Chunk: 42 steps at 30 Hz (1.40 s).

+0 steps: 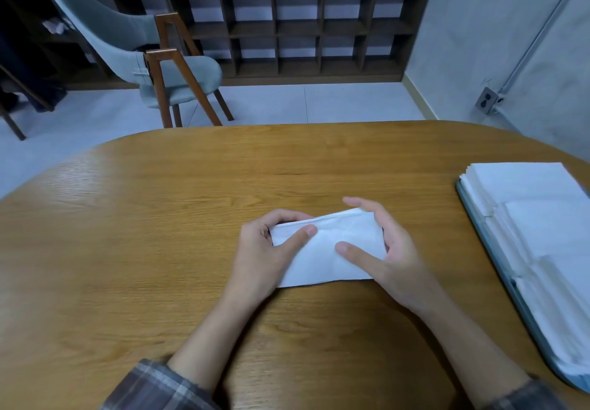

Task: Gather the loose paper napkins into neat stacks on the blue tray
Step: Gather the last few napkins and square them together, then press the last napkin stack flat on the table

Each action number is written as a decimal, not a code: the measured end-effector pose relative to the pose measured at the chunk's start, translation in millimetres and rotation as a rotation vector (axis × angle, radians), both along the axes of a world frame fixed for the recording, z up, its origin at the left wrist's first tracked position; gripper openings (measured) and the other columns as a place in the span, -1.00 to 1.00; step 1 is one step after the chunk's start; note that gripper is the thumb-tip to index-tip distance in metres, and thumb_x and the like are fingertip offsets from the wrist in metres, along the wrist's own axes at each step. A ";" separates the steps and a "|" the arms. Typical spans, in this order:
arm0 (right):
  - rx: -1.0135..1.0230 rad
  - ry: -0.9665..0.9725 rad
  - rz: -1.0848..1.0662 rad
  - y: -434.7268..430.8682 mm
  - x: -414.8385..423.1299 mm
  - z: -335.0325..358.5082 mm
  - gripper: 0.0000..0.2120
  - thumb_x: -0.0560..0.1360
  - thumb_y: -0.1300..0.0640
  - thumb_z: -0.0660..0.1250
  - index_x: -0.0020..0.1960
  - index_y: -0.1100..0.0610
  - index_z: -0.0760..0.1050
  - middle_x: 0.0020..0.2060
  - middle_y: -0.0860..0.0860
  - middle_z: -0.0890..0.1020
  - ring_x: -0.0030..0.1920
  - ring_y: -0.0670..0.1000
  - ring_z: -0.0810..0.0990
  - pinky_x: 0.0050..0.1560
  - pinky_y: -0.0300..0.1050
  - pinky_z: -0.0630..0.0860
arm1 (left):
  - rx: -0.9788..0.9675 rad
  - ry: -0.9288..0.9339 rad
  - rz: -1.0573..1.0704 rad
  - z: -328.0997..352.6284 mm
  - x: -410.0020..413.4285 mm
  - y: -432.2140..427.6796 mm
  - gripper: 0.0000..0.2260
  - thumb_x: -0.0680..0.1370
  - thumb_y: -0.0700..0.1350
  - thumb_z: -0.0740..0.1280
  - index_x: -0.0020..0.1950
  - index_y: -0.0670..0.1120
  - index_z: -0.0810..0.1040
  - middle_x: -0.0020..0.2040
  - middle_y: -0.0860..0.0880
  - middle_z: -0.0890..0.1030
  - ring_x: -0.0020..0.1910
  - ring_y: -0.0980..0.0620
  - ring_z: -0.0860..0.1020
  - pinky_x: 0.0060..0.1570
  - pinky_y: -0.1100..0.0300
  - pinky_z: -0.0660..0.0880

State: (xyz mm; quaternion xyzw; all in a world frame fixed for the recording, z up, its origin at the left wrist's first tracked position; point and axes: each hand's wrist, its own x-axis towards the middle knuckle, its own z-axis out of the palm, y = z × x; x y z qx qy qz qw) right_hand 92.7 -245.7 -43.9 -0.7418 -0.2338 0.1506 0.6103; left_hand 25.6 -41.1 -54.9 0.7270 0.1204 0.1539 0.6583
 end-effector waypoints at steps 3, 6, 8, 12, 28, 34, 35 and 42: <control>0.008 0.004 0.008 0.3 -0.6 -1.1 -0.39 0.53 0.04 0.55 0.45 -0.33 0.39 0.30 -0.12 0.59 0.28 0.04 0.62 0.29 0.22 0.59 | -0.018 -0.005 0.015 -1.5 0.6 -2.0 -0.92 0.53 -0.16 0.57 -0.01 -0.02 0.74 -0.06 0.05 0.76 -0.11 0.07 0.68 -0.08 0.07 0.58; 0.026 -0.024 0.006 1.8 -2.7 -1.5 -0.38 0.58 0.15 0.50 0.46 -0.35 0.35 0.30 -0.17 0.57 0.24 0.00 0.63 0.23 0.19 0.63 | -0.030 -0.007 0.033 -3.5 1.5 -2.3 -0.88 0.52 -0.16 0.58 -0.02 0.03 0.73 -0.08 0.05 0.75 -0.15 0.07 0.66 -0.12 0.08 0.57; 0.009 -0.066 -0.013 2.6 -2.4 -3.0 -0.40 0.60 0.18 0.47 0.45 -0.34 0.36 0.30 -0.19 0.56 0.27 0.01 0.61 0.27 0.24 0.60 | -0.045 -0.010 0.020 -2.8 0.5 -4.5 -0.85 0.52 -0.14 0.59 0.01 0.05 0.72 -0.12 0.04 0.73 -0.17 0.06 0.64 -0.15 0.07 0.55; 0.097 -0.079 -0.035 -2.3 0.9 -4.7 -0.44 0.59 0.26 0.46 0.39 -0.26 0.43 0.21 -0.03 0.63 0.17 0.11 0.65 0.24 0.30 0.59 | 0.186 0.007 0.023 -0.7 -4.4 -3.3 -0.57 0.47 0.08 0.60 0.30 0.21 0.58 0.20 0.14 0.61 0.18 0.15 0.62 0.13 0.19 0.56; -0.132 -0.148 -0.044 -3.5 13.6 -17.4 -0.58 0.54 0.30 0.48 0.27 -0.11 0.64 0.21 -0.35 0.66 0.35 -0.27 0.54 0.38 -0.38 0.35 | 0.246 0.007 -0.117 -17.0 4.2 -0.3 -0.73 0.56 -0.16 0.54 0.18 0.15 0.71 0.17 0.20 0.71 -0.23 0.14 0.51 -0.14 0.19 0.43; -0.130 -0.142 -0.072 -2.4 16.2 -19.8 -0.58 0.51 0.29 0.50 0.25 -0.11 0.66 0.18 -0.36 0.67 0.29 -0.32 0.56 0.28 -0.49 0.34 | 0.374 0.000 -0.066 -16.3 5.6 -2.1 -0.73 0.54 -0.11 0.55 0.16 0.20 0.70 0.10 0.27 0.70 -0.34 0.13 0.34 -0.22 0.24 0.35; -0.130 -0.141 -0.082 -1.2 15.9 -20.2 -0.58 0.50 0.29 0.51 0.23 -0.12 0.66 0.17 -0.36 0.67 0.29 -0.31 0.56 0.28 -0.48 0.34 | 0.369 0.000 -0.069 -15.6 5.6 -2.5 -0.73 0.54 -0.11 0.56 0.16 0.20 0.70 0.08 0.25 0.71 -0.35 0.12 0.33 -0.23 0.22 0.35; -0.131 -0.105 -0.202 -15.8 10.3 9.0 -0.62 0.43 0.20 0.58 0.16 -0.14 0.67 0.10 -0.28 0.68 0.12 -0.24 0.60 0.15 -0.27 0.51 | 0.194 0.022 -0.130 10.7 -2.5 -17.2 -0.76 0.56 -0.05 0.51 0.22 0.15 0.70 0.11 0.01 0.73 -0.12 0.00 0.61 0.00 0.06 0.61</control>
